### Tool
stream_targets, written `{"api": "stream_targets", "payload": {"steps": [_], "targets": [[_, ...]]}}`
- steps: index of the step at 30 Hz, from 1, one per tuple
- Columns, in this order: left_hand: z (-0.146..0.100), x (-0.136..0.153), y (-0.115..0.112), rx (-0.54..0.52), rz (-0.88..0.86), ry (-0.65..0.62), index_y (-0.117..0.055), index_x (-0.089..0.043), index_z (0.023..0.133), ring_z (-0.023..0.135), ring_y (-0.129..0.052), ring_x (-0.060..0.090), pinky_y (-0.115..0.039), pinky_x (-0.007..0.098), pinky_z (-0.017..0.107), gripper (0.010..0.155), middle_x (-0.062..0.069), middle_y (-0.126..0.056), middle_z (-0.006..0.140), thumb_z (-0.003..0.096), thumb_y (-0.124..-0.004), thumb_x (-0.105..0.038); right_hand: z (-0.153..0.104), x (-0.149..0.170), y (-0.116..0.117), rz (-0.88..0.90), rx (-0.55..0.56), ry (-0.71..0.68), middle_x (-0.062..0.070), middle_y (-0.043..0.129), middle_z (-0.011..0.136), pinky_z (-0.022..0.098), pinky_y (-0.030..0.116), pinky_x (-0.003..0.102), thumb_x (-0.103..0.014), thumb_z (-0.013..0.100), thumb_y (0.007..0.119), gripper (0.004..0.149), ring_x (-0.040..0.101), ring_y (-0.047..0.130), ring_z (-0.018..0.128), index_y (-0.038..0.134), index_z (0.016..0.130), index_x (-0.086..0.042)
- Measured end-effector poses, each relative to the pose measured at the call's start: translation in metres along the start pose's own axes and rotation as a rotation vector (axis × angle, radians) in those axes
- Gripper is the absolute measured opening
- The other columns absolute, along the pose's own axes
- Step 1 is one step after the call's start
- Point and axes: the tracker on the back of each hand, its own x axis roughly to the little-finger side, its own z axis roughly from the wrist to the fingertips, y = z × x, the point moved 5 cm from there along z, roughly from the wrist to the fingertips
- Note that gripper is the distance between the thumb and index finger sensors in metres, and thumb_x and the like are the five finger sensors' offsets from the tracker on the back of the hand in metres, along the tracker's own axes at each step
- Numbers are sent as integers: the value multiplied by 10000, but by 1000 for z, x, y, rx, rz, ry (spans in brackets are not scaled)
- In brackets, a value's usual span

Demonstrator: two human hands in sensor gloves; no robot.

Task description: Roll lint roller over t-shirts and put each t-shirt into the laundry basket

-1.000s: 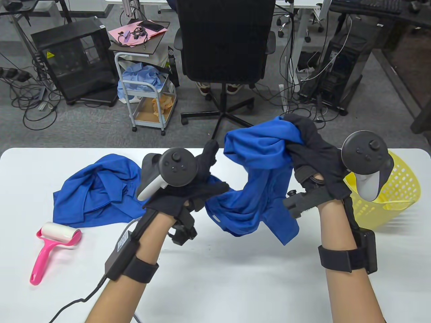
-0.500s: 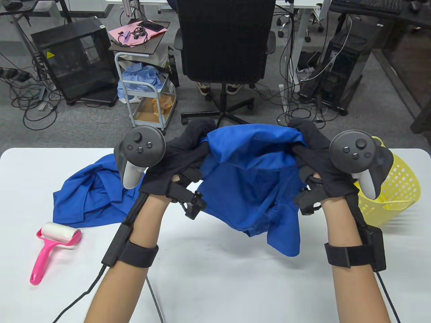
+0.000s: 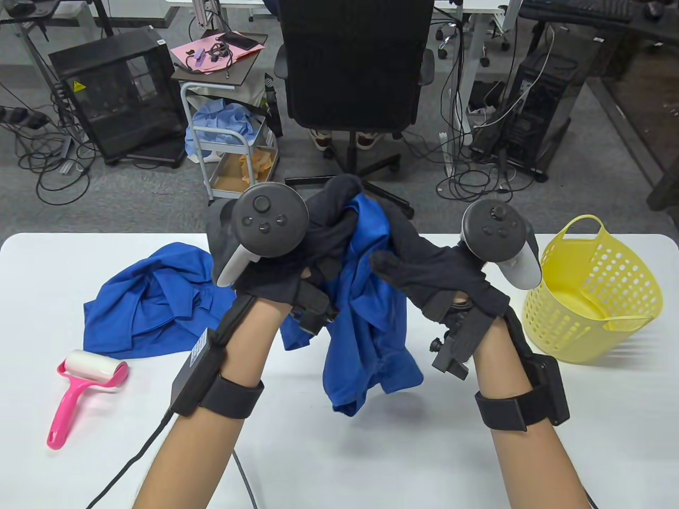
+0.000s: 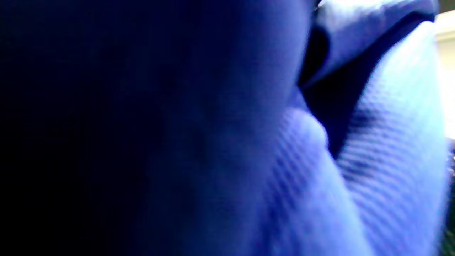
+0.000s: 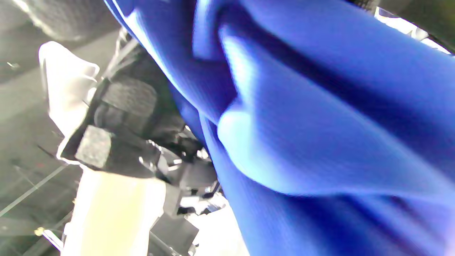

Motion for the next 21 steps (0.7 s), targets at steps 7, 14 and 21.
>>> {"api": "stream_targets", "payload": {"steps": [7,14,21], "targets": [[-5,-5,8,-31,112,-44,-668,-261,975,207,-981,28,-919,276,246,430,50,-938,690,566,-776,-341,-7,-18,-32,-354,455,70,57,883,950,486,897,394,-411,558,693,490,239,1033,650,596,1016,-266],[-18,19,42,-80,338,15,-726,-210,988,210,-961,35,-910,292,256,429,62,-930,689,572,-739,-313,-48,-7,-93,-248,754,173,9,925,870,403,905,321,-399,545,679,425,159,1035,543,674,959,-305],[-31,65,76,-128,379,124,-630,-398,1006,263,-939,54,-887,298,287,428,51,-857,748,599,-666,-270,-83,4,-143,-49,848,197,31,894,861,327,901,261,-358,578,646,438,116,1011,465,565,1008,-342]]}}
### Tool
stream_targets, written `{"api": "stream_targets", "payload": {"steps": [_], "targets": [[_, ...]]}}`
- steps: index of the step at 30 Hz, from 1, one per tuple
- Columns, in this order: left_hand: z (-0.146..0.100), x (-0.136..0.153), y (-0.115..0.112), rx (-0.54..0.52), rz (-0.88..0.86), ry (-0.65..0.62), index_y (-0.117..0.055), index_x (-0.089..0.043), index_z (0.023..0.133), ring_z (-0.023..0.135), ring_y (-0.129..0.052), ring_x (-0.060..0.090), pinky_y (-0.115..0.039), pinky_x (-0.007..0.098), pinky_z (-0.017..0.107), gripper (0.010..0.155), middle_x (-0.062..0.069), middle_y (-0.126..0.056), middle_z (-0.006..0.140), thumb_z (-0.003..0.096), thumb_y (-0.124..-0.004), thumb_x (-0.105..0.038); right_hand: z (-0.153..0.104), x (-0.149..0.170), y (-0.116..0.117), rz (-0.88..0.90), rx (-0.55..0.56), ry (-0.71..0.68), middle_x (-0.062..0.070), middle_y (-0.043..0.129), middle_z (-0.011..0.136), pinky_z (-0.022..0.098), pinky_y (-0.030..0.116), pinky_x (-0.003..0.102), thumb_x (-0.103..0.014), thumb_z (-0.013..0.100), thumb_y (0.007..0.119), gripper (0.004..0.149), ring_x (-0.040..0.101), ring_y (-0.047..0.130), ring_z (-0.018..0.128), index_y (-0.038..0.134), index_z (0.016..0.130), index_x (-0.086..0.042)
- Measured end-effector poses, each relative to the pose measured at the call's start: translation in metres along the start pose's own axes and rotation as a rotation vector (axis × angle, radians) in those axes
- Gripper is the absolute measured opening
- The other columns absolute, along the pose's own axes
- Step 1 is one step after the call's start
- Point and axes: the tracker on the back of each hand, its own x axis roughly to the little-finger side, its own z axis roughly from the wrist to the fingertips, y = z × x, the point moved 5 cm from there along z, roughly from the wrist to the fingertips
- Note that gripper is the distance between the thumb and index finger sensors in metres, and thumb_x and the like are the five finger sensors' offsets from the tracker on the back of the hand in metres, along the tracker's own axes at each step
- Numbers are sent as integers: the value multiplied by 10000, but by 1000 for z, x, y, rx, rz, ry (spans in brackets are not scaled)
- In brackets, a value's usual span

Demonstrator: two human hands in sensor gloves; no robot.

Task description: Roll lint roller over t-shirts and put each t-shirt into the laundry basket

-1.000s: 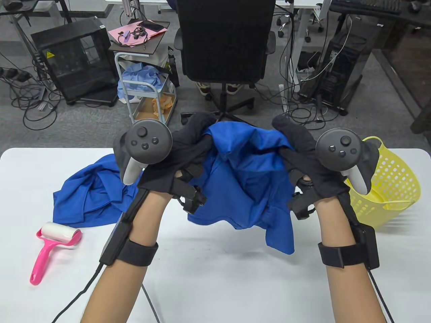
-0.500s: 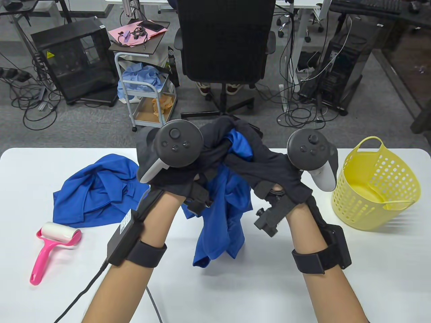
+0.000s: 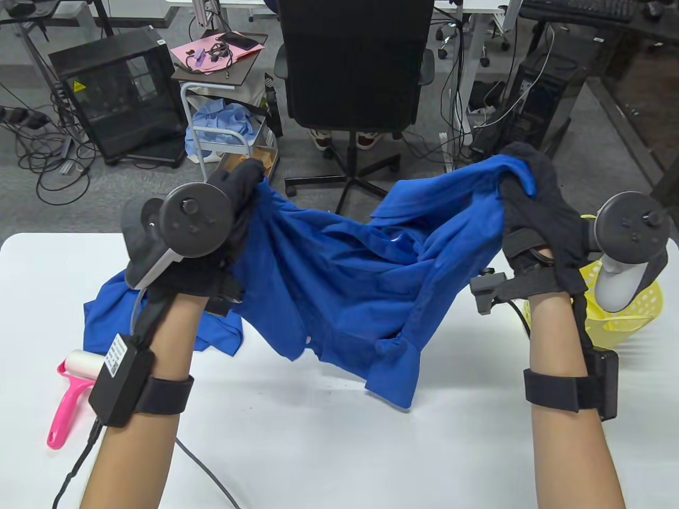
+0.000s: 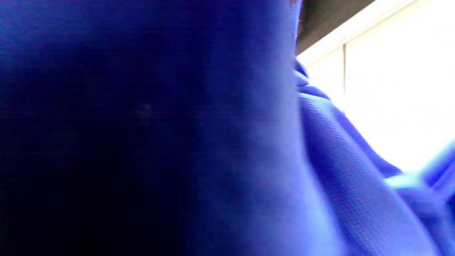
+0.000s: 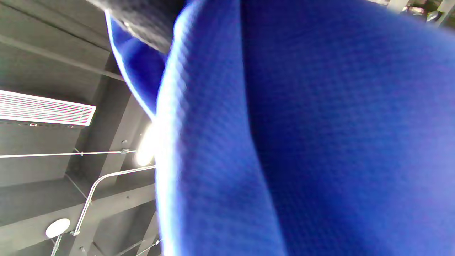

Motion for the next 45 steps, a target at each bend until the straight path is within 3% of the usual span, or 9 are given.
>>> {"api": "stream_targets", "payload": {"steps": [5,8,13,15,19,25,31,39,45], "targets": [[-1,-1,-7,51,42,-13,-738,-336,979,291,-955,68,-898,309,291,476,70,-651,1064,571,-624,-122,4,-14,-12,-132,66,-39,91,746,1004,335,917,224,-265,583,628,464,130,981,550,550,969,-511],[0,-3,-14,105,101,-81,-861,-233,859,286,-967,59,-913,322,312,404,53,-893,831,530,-646,-141,7,-12,-18,-179,74,-35,119,678,1022,404,946,257,-203,565,637,416,200,945,663,621,939,-384],[-1,12,-31,292,0,-78,-702,-160,1022,316,-901,87,-873,383,405,497,111,-884,738,543,-630,-271,9,11,-27,-247,53,15,89,706,938,423,954,230,-305,530,817,459,164,931,660,557,908,-288],[-3,15,-36,348,31,-68,-607,-100,1079,332,-867,68,-872,387,452,756,52,-840,720,519,-793,-572,8,18,-29,-313,56,25,51,730,905,408,957,216,-346,514,854,472,129,936,636,556,878,-323],[-1,12,-52,479,270,-46,-589,-130,1093,361,-867,54,-879,389,490,837,18,-813,731,439,-941,-517,6,31,-36,-404,119,11,-27,805,794,350,944,211,-368,491,876,468,106,951,568,584,854,-398],[10,-6,-30,132,522,4,-869,-219,875,306,-870,24,-913,346,445,377,-29,-841,655,515,-910,-325,3,47,-14,-516,-22,23,-50,808,774,403,910,268,-370,513,856,557,152,920,622,570,988,-428],[5,-64,15,-241,48,-158,-779,-287,889,408,-883,31,-896,377,527,388,-36,-766,757,505,-827,-314,-3,35,42,-629,-170,-83,-88,838,741,472,878,312,-673,467,759,491,198,877,693,739,883,-413],[-3,-124,17,-232,-181,-388,-742,-337,879,562,-911,57,-835,419,638,402,-18,-711,879,481,-776,-296,-27,-17,120,-520,-479,-262,-50,708,866,714,647,544,-696,356,756,771,257,700,832,474,1043,-486],[-8,-125,-4,-177,-146,-399,-739,-333,881,596,-918,67,-816,425,663,403,-14,-707,894,482,-772,-291,-37,-15,154,-402,-592,-238,-54,701,867,732,585,591,-545,436,807,521,261,669,841,656,933,-500]]}}
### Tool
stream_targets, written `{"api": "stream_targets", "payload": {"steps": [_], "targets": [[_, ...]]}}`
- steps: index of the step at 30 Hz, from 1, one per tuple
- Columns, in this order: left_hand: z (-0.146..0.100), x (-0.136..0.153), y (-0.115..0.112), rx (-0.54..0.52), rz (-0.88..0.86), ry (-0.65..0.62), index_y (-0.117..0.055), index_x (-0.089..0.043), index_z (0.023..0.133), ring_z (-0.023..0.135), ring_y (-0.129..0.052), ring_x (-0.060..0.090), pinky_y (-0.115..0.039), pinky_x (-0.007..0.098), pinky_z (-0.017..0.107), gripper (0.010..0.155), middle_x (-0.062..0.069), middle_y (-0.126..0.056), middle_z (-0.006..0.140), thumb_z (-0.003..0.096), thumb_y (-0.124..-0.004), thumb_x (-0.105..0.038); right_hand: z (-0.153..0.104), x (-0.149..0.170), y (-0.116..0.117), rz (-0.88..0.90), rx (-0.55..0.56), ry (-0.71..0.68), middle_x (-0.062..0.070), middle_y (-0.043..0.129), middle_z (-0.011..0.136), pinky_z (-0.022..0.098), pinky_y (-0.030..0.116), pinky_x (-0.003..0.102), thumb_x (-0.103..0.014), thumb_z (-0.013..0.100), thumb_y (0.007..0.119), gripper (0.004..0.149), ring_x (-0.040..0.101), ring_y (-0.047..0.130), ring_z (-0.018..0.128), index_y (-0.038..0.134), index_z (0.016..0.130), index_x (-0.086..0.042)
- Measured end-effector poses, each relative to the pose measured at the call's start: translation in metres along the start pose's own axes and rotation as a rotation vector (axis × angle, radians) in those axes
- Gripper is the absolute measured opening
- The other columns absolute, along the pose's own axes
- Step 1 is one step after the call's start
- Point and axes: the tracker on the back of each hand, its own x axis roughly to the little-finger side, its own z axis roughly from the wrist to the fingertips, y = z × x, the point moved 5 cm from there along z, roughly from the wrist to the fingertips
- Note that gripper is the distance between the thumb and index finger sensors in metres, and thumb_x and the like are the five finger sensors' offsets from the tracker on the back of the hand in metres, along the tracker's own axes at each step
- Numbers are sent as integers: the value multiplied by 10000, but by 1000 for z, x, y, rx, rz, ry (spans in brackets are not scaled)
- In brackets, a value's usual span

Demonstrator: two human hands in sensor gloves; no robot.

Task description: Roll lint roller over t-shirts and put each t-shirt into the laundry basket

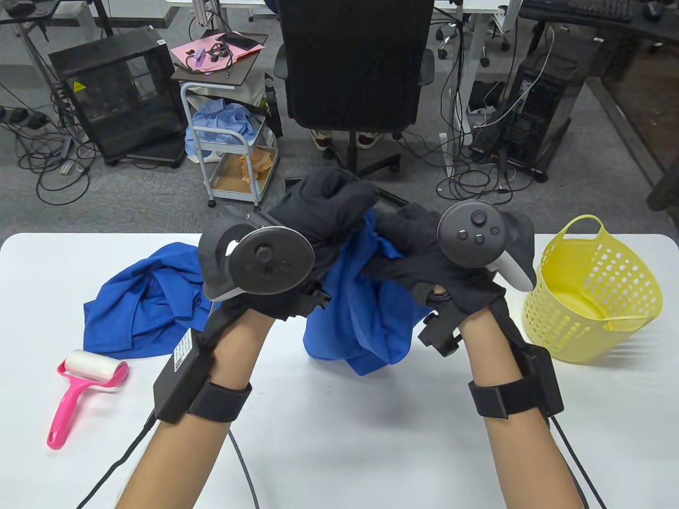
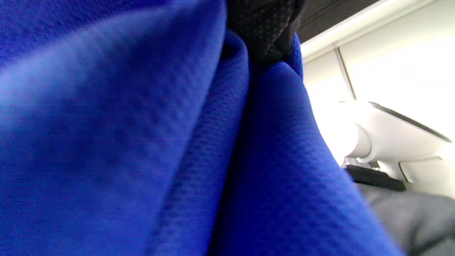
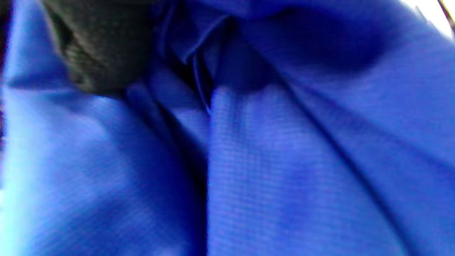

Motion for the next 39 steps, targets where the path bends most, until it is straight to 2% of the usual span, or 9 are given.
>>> {"api": "stream_targets", "payload": {"steps": [7,11,17,20,24,27,30,34,39], "targets": [[-4,15,25,-42,169,75,-739,-314,885,572,-919,63,-829,419,642,402,-20,-718,875,486,-783,-300,-12,4,-28,38,170,17,-13,589,1103,708,582,676,-473,482,820,384,333,617,990,748,858,-444],[-4,8,36,-17,254,47,-747,-290,886,542,-924,59,-846,407,613,404,-19,-738,859,486,-800,-310,-21,-16,-67,-196,319,40,48,416,1216,684,525,755,-476,467,854,383,467,437,1076,756,836,-455],[3,-2,58,15,192,2,-759,-219,889,396,-934,26,-925,355,494,409,25,-793,783,501,-824,-331,-26,-50,-116,-230,480,10,-9,725,1098,702,531,715,-420,506,820,407,353,679,1025,641,869,-460],[4,-9,52,153,109,-36,-768,-152,910,300,-917,34,-946,352,402,438,40,-832,711,520,-848,-335,-28,-67,-132,-295,621,-23,-116,928,816,580,866,460,-381,512,768,413,137,1019,665,568,864,-465],[-4,10,32,339,136,61,-704,-134,1011,239,-905,9,-958,319,330,673,1,-850,671,459,-903,-464,-25,-56,-136,-70,579,-18,-69,835,793,434,938,319,-382,547,729,430,129,928,573,510,900,-496],[-8,26,14,402,223,174,-746,-143,989,222,-897,37,-933,349,312,601,17,-852,648,484,-929,-413,-24,-59,-123,-211,573,-41,-69,843,770,254,893,166,-388,535,744,432,90,920,448,532,897,-490],[-13,47,33,130,545,299,-869,-259,851,167,-883,-35,-942,265,243,392,-85,-866,589,498,-899,-426,-25,-49,-107,-306,479,-81,-100,890,688,140,836,114,-452,484,800,465,56,917,326,616,909,-415],[-23,76,45,42,415,432,-831,-314,891,185,-879,-41,-928,257,254,402,-32,-843,790,510,-869,-434,-30,-28,-80,-390,331,-150,-146,930,571,102,827,121,-603,344,849,660,56,926,270,700,928,-335],[-23,75,47,-44,379,422,-780,-313,908,170,-891,-42,-938,259,233,403,-24,-933,765,523,-826,-423,-29,-7,-53,-308,184,-176,-134,955,564,118,834,139,-654,291,827,714,72,932,289,745,916,-320]]}}
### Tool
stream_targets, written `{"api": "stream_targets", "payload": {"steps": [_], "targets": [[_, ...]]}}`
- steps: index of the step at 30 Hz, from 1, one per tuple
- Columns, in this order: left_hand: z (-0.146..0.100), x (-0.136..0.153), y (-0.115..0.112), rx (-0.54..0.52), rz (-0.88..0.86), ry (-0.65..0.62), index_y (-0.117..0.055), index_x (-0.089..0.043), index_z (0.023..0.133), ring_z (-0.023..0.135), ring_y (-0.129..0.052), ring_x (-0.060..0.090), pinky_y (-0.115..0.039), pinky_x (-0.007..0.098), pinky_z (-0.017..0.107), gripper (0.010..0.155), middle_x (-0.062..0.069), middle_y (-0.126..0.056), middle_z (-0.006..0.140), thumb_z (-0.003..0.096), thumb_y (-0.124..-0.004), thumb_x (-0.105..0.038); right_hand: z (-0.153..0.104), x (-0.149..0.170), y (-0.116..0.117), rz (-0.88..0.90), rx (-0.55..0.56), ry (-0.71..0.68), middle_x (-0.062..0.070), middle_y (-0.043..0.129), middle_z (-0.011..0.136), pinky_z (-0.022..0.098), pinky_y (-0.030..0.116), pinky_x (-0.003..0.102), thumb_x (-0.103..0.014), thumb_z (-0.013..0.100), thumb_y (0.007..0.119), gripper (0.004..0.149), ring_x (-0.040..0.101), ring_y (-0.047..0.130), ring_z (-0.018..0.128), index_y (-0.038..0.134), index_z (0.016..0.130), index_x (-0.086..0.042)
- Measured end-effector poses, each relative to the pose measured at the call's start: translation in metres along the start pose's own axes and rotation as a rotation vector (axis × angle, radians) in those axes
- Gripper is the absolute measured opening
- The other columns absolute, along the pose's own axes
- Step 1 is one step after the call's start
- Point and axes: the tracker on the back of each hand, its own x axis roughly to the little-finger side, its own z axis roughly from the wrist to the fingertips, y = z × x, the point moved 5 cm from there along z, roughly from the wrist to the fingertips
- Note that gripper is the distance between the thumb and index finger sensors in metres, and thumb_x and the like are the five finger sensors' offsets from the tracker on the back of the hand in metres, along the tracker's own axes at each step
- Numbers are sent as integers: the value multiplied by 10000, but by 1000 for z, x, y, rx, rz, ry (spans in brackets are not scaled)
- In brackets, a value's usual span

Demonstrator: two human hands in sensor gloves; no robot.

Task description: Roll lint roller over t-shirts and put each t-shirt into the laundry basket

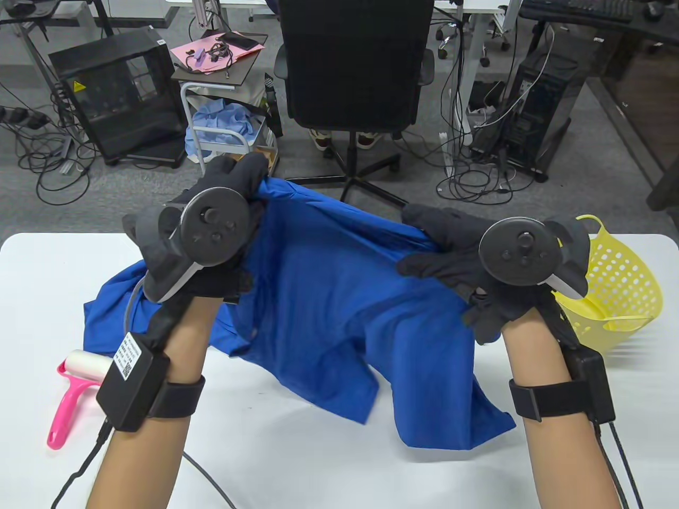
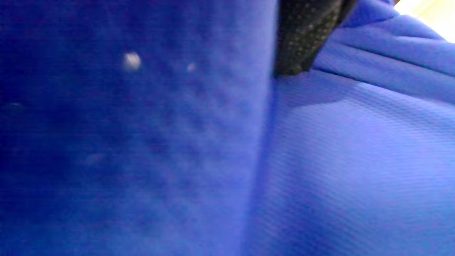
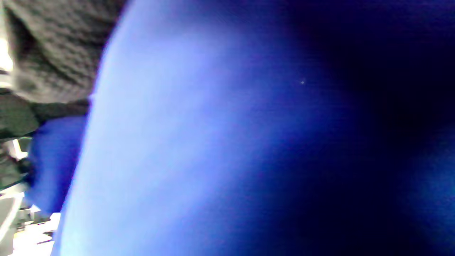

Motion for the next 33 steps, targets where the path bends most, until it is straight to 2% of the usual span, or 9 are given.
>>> {"api": "stream_targets", "payload": {"steps": [4,6,12,15,18,23,28,30,33], "targets": [[4,8,-1,18,-58,32,-751,-318,921,184,-897,-38,-938,266,250,414,-25,-952,753,526,-816,-425,-3,16,15,-92,-65,55,-163,966,555,128,842,127,-564,396,876,520,52,938,289,783,856,-340],[3,9,-2,8,-39,26,-744,-312,924,190,-899,-34,-938,271,258,415,-28,-954,744,529,-811,-419,-1,22,20,-25,-87,85,-150,968,581,141,841,141,-535,418,878,496,69,937,307,779,864,-343],[4,25,-8,23,-7,52,-744,-281,928,225,-931,-31,-944,284,305,423,-41,-959,718,530,-809,-410,-4,40,27,-108,-134,158,-138,968,665,182,838,147,-475,465,852,423,84,946,373,770,868,-376],[3,32,-9,13,12,59,-797,-237,908,295,-1150,5,-1014,248,241,427,-26,-1037,648,519,-820,-411,-6,46,25,-132,-130,175,-132,976,661,172,836,147,-485,476,837,407,90,954,368,781,861,-369],[5,42,-15,68,-8,82,-824,-176,896,210,-1162,-2,-1019,220,161,452,1,-1067,601,525,-790,-430,-7,54,16,-184,-117,202,-128,1011,583,112,836,129,-533,501,763,393,69,963,274,813,836,-334],[13,46,-45,214,12,87,-867,-171,861,69,-1129,-14,-1001,207,76,472,-12,-1099,464,529,-742,-483,0,70,-10,-82,-32,299,-148,1030,378,11,830,120,-480,504,775,384,39,945,111,830,817,-264],[23,58,-100,387,-41,216,-800,-208,947,33,-1119,-66,-1007,148,29,539,12,-1105,459,532,-694,-536,16,107,-4,108,38,528,-95,997,648,88,856,88,-370,559,736,444,24,984,245,649,976,-244],[23,73,-131,417,-335,373,-708,-213,1020,69,-1151,-56,-1029,143,34,565,87,-1086,547,542,-684,-514,23,115,2,153,136,589,-15,939,809,146,899,94,-292,571,716,460,78,1048,411,598,1012,-240],[23,80,-164,452,-807,475,-603,-233,1078,216,-1205,58,-1067,208,113,541,206,-997,713,573,-714,-392,31,122,-1,70,267,614,12,837,953,330,991,127,-219,555,716,486,137,1031,664,582,1019,-274]]}}
